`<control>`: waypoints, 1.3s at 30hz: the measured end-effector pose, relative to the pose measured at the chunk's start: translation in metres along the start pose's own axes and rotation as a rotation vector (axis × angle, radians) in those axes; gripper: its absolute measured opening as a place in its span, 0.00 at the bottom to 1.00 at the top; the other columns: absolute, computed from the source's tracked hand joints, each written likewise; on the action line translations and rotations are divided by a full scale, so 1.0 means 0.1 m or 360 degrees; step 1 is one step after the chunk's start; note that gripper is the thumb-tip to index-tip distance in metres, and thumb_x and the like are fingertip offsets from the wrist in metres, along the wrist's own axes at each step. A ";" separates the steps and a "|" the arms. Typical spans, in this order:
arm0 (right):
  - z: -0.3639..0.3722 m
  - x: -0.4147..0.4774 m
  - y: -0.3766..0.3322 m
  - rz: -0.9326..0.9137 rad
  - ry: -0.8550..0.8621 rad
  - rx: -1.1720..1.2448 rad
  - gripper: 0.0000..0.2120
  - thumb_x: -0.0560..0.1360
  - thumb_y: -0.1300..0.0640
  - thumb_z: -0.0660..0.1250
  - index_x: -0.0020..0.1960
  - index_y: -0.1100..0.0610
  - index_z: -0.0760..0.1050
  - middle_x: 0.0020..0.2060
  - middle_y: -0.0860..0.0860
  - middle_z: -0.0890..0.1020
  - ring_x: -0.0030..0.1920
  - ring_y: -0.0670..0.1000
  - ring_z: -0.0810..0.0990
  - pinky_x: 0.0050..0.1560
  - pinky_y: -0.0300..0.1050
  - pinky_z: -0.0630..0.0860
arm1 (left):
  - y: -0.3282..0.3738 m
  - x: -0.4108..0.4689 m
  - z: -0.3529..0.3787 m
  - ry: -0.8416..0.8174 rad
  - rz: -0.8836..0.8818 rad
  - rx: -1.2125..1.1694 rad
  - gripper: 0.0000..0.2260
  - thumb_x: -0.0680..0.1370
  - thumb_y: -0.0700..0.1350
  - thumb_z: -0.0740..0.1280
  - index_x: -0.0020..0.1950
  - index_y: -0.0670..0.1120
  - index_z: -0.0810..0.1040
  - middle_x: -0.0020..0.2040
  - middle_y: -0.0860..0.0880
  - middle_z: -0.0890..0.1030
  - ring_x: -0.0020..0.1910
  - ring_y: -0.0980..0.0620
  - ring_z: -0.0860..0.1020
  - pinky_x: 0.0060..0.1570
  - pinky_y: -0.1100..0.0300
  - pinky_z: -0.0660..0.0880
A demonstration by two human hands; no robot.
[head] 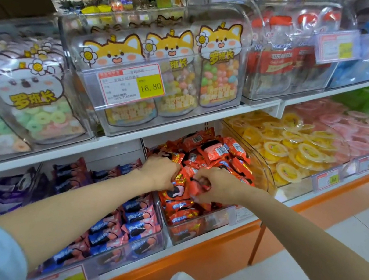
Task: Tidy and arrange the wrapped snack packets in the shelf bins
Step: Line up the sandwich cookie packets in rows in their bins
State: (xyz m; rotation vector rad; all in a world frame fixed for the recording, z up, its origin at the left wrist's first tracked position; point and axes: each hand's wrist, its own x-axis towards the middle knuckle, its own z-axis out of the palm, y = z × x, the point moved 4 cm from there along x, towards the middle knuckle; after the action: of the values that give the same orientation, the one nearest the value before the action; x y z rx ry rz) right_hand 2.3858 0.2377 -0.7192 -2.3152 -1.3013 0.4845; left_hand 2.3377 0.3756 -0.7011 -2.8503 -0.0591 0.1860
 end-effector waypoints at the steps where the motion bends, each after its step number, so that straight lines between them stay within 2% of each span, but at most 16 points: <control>1: -0.04 -0.04 0.00 0.0052 0.0012 0.0421 0.17 0.70 0.58 0.74 0.55 0.54 0.71 0.42 0.47 0.73 0.42 0.45 0.73 0.43 0.35 0.69 | 0.00 0.00 0.00 -0.0031 0.0002 -0.0036 0.16 0.72 0.55 0.70 0.52 0.45 0.74 0.51 0.47 0.79 0.51 0.46 0.76 0.41 0.58 0.68; 3: -0.12 -0.10 0.00 0.0112 0.0028 0.1003 0.17 0.70 0.66 0.72 0.53 0.54 0.69 0.39 0.45 0.71 0.38 0.40 0.73 0.39 0.31 0.71 | -0.03 0.00 -0.03 -0.0006 0.0013 -0.0200 0.15 0.71 0.53 0.71 0.52 0.46 0.74 0.51 0.49 0.77 0.51 0.48 0.75 0.41 0.58 0.68; 4: -0.16 -0.14 0.01 0.0136 0.0043 0.1169 0.17 0.71 0.68 0.71 0.53 0.54 0.69 0.41 0.44 0.72 0.40 0.40 0.74 0.40 0.30 0.72 | -0.05 0.00 -0.06 0.0043 0.0016 -0.0396 0.14 0.71 0.51 0.72 0.51 0.47 0.73 0.50 0.49 0.76 0.50 0.50 0.74 0.42 0.58 0.69; 7: -0.24 -0.21 0.05 0.0139 0.0089 0.1593 0.17 0.73 0.72 0.66 0.51 0.51 0.72 0.47 0.43 0.76 0.49 0.48 0.78 0.45 0.33 0.78 | -0.05 -0.03 -0.15 -0.0043 0.0022 -0.1545 0.12 0.74 0.40 0.70 0.55 0.46 0.72 0.50 0.49 0.78 0.48 0.53 0.76 0.52 0.56 0.75; 9: -0.25 -0.22 0.07 0.0133 0.0121 0.1729 0.19 0.73 0.74 0.64 0.52 0.51 0.74 0.48 0.48 0.80 0.47 0.49 0.81 0.46 0.37 0.80 | 0.02 -0.09 -0.19 -0.0257 -0.0005 -0.2014 0.14 0.76 0.39 0.67 0.60 0.46 0.70 0.51 0.48 0.79 0.46 0.55 0.77 0.48 0.63 0.75; 12: -0.23 -0.20 0.11 0.0157 0.0200 0.1738 0.17 0.72 0.74 0.65 0.54 0.56 0.74 0.44 0.51 0.82 0.44 0.49 0.83 0.48 0.42 0.81 | 0.08 -0.11 -0.19 -0.0316 0.0014 -0.2075 0.19 0.76 0.42 0.69 0.64 0.46 0.69 0.52 0.47 0.79 0.46 0.54 0.77 0.44 0.65 0.74; 15: -0.20 -0.17 0.07 0.0164 0.0273 0.1683 0.12 0.73 0.69 0.68 0.54 0.59 0.72 0.36 0.50 0.79 0.37 0.46 0.81 0.47 0.40 0.81 | 0.06 -0.09 -0.16 -0.0223 0.0001 -0.2062 0.17 0.74 0.40 0.70 0.60 0.48 0.70 0.53 0.47 0.79 0.45 0.55 0.77 0.40 0.67 0.74; 19: -0.16 -0.10 0.00 0.0199 0.0317 0.1332 0.18 0.70 0.61 0.73 0.56 0.55 0.70 0.37 0.48 0.77 0.39 0.47 0.77 0.43 0.36 0.75 | -0.01 -0.11 -0.15 -0.0101 -0.0107 -0.2292 0.18 0.73 0.36 0.71 0.58 0.47 0.70 0.50 0.48 0.79 0.43 0.54 0.79 0.39 0.65 0.79; 21: -0.18 -0.05 -0.02 0.0159 0.0454 0.1270 0.18 0.69 0.63 0.75 0.53 0.56 0.70 0.35 0.49 0.77 0.38 0.48 0.76 0.44 0.39 0.74 | -0.10 -0.12 -0.18 0.0002 -0.0099 -0.2140 0.19 0.72 0.35 0.71 0.58 0.45 0.69 0.49 0.48 0.78 0.40 0.57 0.78 0.39 0.67 0.78; 23: -0.21 -0.01 -0.03 0.0105 0.0549 0.1109 0.15 0.69 0.65 0.74 0.52 0.57 0.72 0.37 0.49 0.76 0.38 0.48 0.75 0.42 0.38 0.73 | -0.25 -0.14 -0.23 0.0188 -0.0138 -0.1953 0.17 0.72 0.34 0.70 0.57 0.44 0.70 0.49 0.46 0.76 0.41 0.57 0.76 0.39 0.70 0.74; 26: -0.12 0.06 -0.10 -0.0005 0.0269 0.0653 0.12 0.70 0.65 0.73 0.52 0.58 0.77 0.44 0.51 0.79 0.43 0.47 0.76 0.43 0.37 0.75 | -0.55 -0.19 -0.20 0.0386 -0.0390 -0.1682 0.11 0.75 0.36 0.67 0.54 0.47 0.72 0.50 0.49 0.77 0.51 0.49 0.77 0.47 0.62 0.73; 28: 0.06 0.10 -0.19 -0.0130 0.0080 0.0353 0.12 0.71 0.65 0.72 0.53 0.59 0.79 0.48 0.52 0.80 0.46 0.46 0.76 0.46 0.37 0.74 | -0.64 -0.18 -0.13 0.0451 -0.0440 -0.1452 0.10 0.75 0.37 0.66 0.53 0.49 0.72 0.51 0.50 0.77 0.54 0.49 0.77 0.54 0.57 0.73; 30: 0.21 0.15 -0.27 -0.0252 0.0125 0.0057 0.12 0.72 0.64 0.70 0.55 0.60 0.78 0.51 0.54 0.77 0.51 0.50 0.75 0.50 0.42 0.72 | -0.66 -0.12 -0.07 0.0505 -0.0436 -0.1255 0.11 0.75 0.38 0.66 0.56 0.47 0.74 0.54 0.48 0.78 0.56 0.49 0.76 0.58 0.55 0.72; 32: 0.30 0.18 -0.29 -0.0281 0.0235 -0.0212 0.12 0.73 0.64 0.68 0.57 0.59 0.75 0.52 0.54 0.72 0.53 0.54 0.72 0.49 0.45 0.69 | -0.68 0.00 -0.03 0.0480 -0.0400 -0.1105 0.16 0.75 0.38 0.67 0.63 0.45 0.72 0.62 0.47 0.76 0.61 0.48 0.74 0.60 0.57 0.69; 35: 0.34 0.18 -0.32 -0.0285 0.0360 -0.0515 0.13 0.74 0.62 0.65 0.58 0.58 0.72 0.55 0.55 0.72 0.53 0.56 0.72 0.48 0.46 0.64 | -0.67 0.22 0.02 0.0306 -0.0192 -0.0886 0.24 0.75 0.38 0.67 0.70 0.48 0.67 0.70 0.47 0.69 0.68 0.48 0.67 0.60 0.61 0.64; 39: 0.35 0.17 -0.35 -0.0267 0.0460 -0.0670 0.13 0.74 0.61 0.64 0.58 0.55 0.72 0.54 0.54 0.72 0.56 0.56 0.70 0.49 0.47 0.59 | -0.59 0.34 0.01 0.0101 -0.0030 -0.0530 0.26 0.73 0.41 0.71 0.70 0.50 0.68 0.68 0.49 0.71 0.67 0.49 0.68 0.53 0.62 0.63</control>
State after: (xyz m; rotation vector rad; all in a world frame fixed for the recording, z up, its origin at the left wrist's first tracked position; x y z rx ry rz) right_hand 2.3517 0.2755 -0.7310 -2.4508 -1.5438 -0.1943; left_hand 2.3697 0.4346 -0.6896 -3.1833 -0.1135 0.0882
